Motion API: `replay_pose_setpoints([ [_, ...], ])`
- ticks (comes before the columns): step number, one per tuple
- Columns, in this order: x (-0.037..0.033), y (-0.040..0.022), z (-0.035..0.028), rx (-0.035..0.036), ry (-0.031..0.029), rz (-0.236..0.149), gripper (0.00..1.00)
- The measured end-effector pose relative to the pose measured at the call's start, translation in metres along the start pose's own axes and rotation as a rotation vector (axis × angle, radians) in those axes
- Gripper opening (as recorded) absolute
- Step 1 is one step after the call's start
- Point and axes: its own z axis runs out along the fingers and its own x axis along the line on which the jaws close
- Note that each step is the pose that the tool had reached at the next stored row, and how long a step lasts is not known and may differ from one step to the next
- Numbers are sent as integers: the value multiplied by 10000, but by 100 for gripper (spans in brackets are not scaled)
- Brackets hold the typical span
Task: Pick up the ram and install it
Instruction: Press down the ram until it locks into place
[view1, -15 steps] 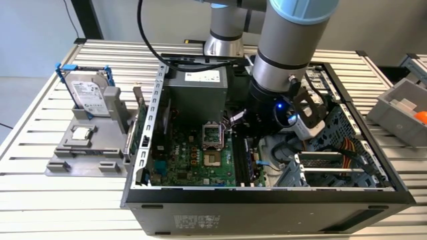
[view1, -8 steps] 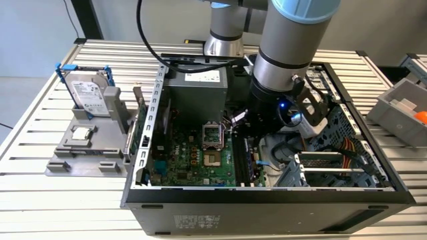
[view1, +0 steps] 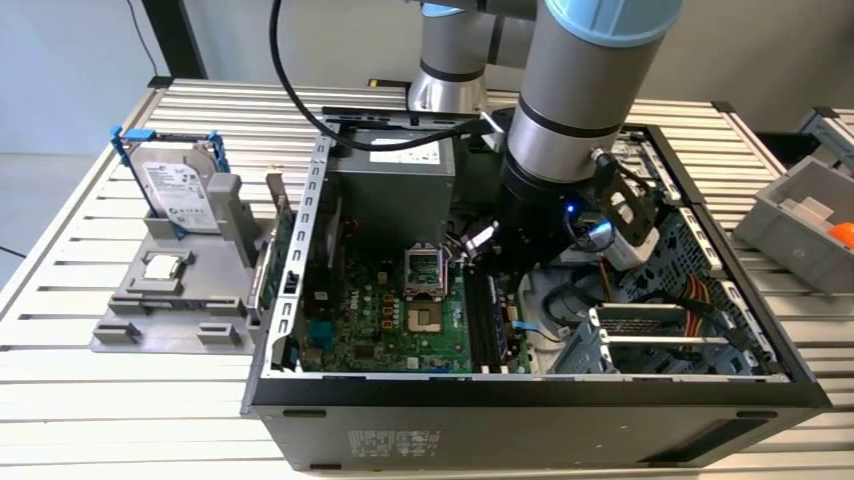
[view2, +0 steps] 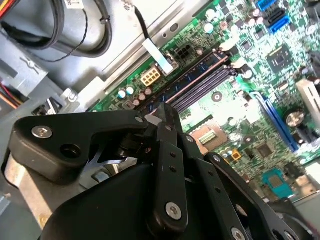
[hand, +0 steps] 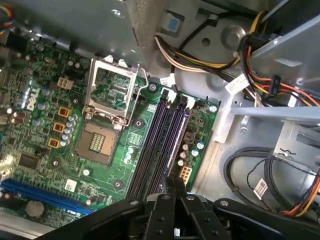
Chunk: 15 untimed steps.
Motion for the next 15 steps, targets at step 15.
replay_pose_setpoints([
  [15,-1,0,1,-95,-22,-2366,0],
])
